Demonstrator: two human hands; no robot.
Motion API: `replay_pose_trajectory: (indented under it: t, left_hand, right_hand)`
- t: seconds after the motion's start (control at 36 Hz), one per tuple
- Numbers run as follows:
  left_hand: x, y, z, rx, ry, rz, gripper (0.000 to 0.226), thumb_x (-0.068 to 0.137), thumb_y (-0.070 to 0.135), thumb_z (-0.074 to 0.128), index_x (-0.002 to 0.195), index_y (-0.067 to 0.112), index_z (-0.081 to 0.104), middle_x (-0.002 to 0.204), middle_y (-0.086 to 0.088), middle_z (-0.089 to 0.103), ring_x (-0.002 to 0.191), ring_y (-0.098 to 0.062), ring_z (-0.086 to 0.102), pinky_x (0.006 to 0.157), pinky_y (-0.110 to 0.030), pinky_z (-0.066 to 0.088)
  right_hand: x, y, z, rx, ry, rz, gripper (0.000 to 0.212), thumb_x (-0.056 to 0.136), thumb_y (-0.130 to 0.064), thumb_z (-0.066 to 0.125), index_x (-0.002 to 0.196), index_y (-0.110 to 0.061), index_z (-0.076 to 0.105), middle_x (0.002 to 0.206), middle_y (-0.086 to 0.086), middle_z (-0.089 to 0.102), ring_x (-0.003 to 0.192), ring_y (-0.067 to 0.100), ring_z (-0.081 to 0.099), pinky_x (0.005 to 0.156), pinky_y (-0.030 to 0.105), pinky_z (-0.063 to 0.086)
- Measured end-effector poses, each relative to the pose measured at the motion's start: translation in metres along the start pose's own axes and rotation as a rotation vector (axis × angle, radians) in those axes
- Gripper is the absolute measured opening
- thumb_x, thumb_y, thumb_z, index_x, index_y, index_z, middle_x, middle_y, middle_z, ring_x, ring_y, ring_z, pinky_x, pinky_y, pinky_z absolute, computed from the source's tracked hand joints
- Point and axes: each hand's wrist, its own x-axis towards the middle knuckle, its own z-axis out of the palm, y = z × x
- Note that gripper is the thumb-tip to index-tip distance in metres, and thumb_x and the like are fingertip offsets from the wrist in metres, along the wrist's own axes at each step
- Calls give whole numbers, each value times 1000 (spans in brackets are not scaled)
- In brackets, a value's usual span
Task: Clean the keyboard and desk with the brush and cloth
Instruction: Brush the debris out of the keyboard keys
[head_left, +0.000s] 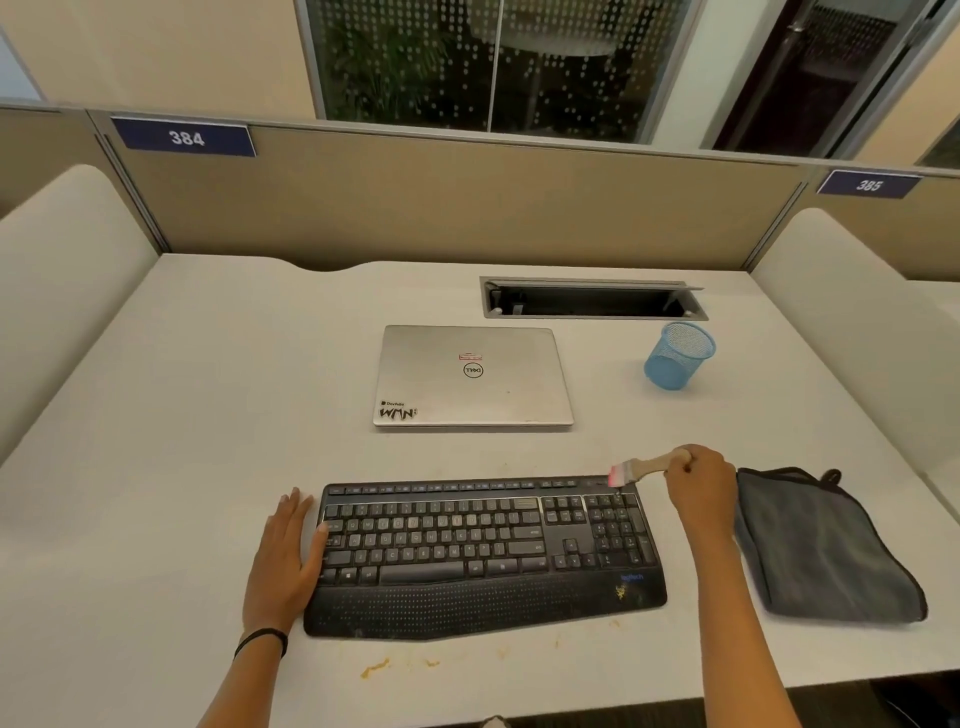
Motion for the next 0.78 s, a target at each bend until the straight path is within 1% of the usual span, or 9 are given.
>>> replay_pose_trajectory:
  t: [0.08,0.14,0.25,0.33,0.44,0.53,0.64,0.72,0.78]
  left_hand:
    - [0,0,0,-2,5,2,84,84,70,15,149,17,24,153,13,10,142,-1,4,118,-28,2]
    - [1,0,0,-2,7,3,83,84,70,15,149,17,25,153,13,10,142,-1,4,118,-28,2]
    - [1,-1,1,-4,7,0,83,84,70,15,149,18,25,153,12,10,142,-1,5,118,-29,3]
    - [1,-1,1,-3,6,-3,83,84,70,15,149,18,25,154,11,11,142,-2,5,118,-30,3]
    - [1,-1,1,-1,4,-6,84,84,70,15,148,17,26,155,7,14,142,-3,6,118,-30,4]
    - [1,-1,1,-2,11,-1,83,85,69,17,147,17,29,155,7,16,142,-3,7,117,-29,4]
    - [1,0,0,-3,20,5,83,84,69,17,147,17,29,153,10,15,141,-2,7,117,-28,4]
    - [0,2,-1,-4,22,4,82,84,69,17,147,18,29,153,11,15,141,-1,7,116,-27,3]
    - [0,1,0,-2,20,2,82,84,69,17,147,18,30,154,9,16,141,-1,7,117,-28,4]
  right_hand:
    - [3,-2,-8,-9,50,-41,30,90,-1,38,69,2,59,65,15,58,58,27,50,52,28,33]
    - [4,-1,-12,7,68,-37,29,90,-1,39,70,3,60,64,14,59,58,27,50,50,27,32]
    - [5,2,-11,147,-48,-22,27,90,-3,41,72,-1,62,66,12,65,65,28,64,60,35,51]
    - [4,8,-8,225,-187,33,23,91,-1,44,79,-8,62,71,8,65,70,22,67,57,23,50]
    - [5,20,-8,144,-123,51,24,91,-2,45,74,-1,63,69,15,65,69,32,66,65,42,53]
    - [5,23,-13,85,-57,42,27,90,-3,43,73,2,63,68,19,65,67,35,64,62,40,52]
    - [6,13,-15,134,-44,5,26,91,-5,42,74,-2,62,71,14,65,67,29,65,64,40,53]
    - [2,6,-11,237,-125,14,22,92,-3,43,83,-10,62,80,10,66,67,21,67,65,38,53]
    - [0,7,-8,259,-202,49,21,92,-2,42,86,-9,62,84,11,66,65,16,67,61,32,51]
